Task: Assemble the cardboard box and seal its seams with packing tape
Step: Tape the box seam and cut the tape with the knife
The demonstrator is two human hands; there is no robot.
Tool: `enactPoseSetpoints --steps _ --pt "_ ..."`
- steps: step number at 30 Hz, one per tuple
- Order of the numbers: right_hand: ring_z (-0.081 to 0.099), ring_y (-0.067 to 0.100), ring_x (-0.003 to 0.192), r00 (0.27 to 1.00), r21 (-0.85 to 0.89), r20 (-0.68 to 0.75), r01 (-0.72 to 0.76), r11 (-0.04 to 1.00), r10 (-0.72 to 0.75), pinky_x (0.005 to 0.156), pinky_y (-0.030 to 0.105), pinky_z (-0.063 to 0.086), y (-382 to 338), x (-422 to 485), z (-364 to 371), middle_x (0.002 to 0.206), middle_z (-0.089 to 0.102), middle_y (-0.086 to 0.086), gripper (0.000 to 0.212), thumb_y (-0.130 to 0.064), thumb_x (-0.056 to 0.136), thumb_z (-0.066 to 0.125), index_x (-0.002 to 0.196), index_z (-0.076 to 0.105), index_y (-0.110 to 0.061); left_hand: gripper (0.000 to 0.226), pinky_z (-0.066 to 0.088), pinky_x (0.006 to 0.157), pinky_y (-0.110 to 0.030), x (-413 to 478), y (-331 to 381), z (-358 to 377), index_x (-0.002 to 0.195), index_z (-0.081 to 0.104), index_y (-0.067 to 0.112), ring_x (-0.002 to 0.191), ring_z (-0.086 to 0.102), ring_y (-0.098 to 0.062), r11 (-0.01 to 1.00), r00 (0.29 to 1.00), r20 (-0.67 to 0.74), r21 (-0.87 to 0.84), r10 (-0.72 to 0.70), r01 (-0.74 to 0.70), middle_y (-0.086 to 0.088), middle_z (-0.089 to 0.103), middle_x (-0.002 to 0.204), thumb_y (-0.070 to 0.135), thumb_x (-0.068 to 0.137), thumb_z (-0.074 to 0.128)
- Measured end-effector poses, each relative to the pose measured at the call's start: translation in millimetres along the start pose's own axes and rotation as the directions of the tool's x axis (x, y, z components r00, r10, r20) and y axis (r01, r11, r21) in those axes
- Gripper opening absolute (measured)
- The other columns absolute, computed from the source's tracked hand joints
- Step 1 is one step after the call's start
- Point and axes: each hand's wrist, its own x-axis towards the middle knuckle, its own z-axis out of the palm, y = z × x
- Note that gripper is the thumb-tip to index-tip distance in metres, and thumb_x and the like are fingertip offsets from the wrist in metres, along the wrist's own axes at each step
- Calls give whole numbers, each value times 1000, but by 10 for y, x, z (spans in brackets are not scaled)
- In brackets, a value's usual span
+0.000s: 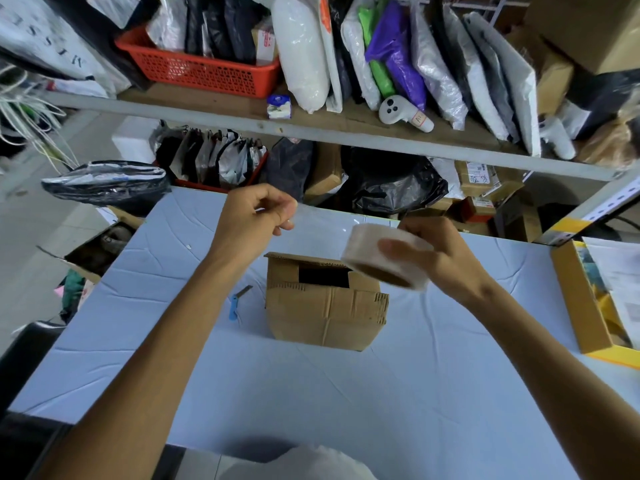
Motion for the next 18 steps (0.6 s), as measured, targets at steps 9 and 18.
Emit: enactPoseSetpoints --steps 9,18 --pt "60 14 71 986 205 148 45 978 -76 62 24 46 103 80 -245 74 65 -3 16 -26 71 77 84 73 -19 20 50 57 -10 -22 -91 -77 79 64 18 61 64 3 992 992 54 -57 -112 115 -4 66 85 5 92 57" --pt "62 11 70 964 -40 221 159 986 -146 62 24 45 -36 113 -218 75 66 -8 20 -33 80 70 91 71 -16 7 52 61 -14 -139 -159 -108 89 68 14 71 66 -5 973 975 93 -93 -202 210 -7 66 87 19 84 69"
